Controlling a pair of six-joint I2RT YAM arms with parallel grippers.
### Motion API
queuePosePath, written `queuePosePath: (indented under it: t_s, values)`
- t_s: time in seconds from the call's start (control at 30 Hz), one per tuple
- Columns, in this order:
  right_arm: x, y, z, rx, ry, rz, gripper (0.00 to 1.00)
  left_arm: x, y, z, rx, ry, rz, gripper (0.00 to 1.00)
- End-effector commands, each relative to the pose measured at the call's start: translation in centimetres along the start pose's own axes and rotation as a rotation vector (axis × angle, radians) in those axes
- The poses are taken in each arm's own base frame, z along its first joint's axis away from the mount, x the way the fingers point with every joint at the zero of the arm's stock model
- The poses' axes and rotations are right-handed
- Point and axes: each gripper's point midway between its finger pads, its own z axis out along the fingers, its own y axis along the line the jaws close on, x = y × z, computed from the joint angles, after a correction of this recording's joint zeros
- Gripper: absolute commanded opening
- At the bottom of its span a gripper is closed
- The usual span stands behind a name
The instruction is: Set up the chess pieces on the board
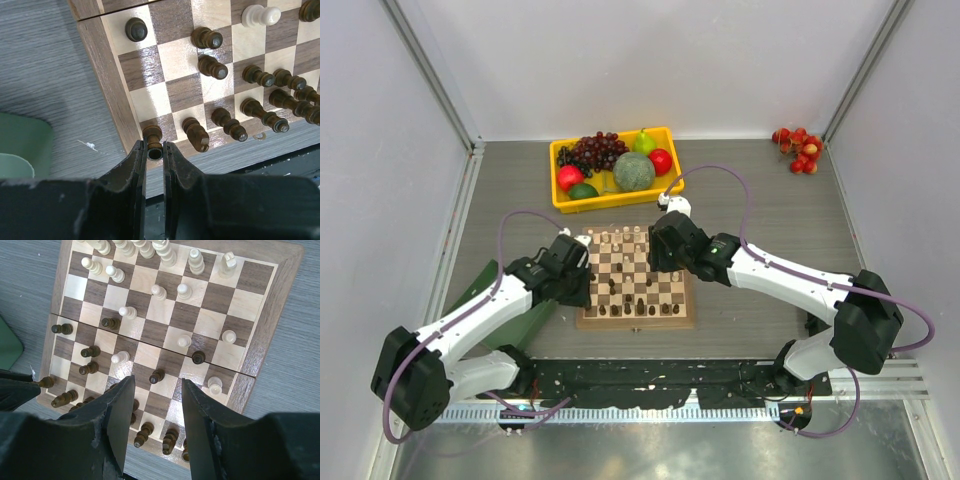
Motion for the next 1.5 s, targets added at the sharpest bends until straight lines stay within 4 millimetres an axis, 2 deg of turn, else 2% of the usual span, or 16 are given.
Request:
queuePosePath:
  t_s: [0.0,0.57,0.9,1.23,1.47]
  values:
    - [-1.3,0.7,0.0,-0.021,-0.043,0.024,0.49,-0.1,-0.6,0.2,0.015,-0.008,-0.001,0.09]
    - [-1.4,0.8,0.0,-0.023,-0.043,0.021,0.49,0.3,-0.8,0.6,0.012,0.001,0.008,0.11]
    - [-1.2,0.7,0.1,-0.020,-0.038,0.022,0.49,0.8,-0.6,0.7,0.003,0.022,0.013,0.20]
    - [-1.1,0.8,0.2,-0.026,-0.030,0.018,0.49,-0.9,0.0,-0.1,-0.043,-0.057,0.010,0.27]
    - [-0.8,0.9,0.4,-0.031,-0.019,0.019,0.49,-1.6,-0.7,-0.6,-0.015,-0.080,0.015,0.28]
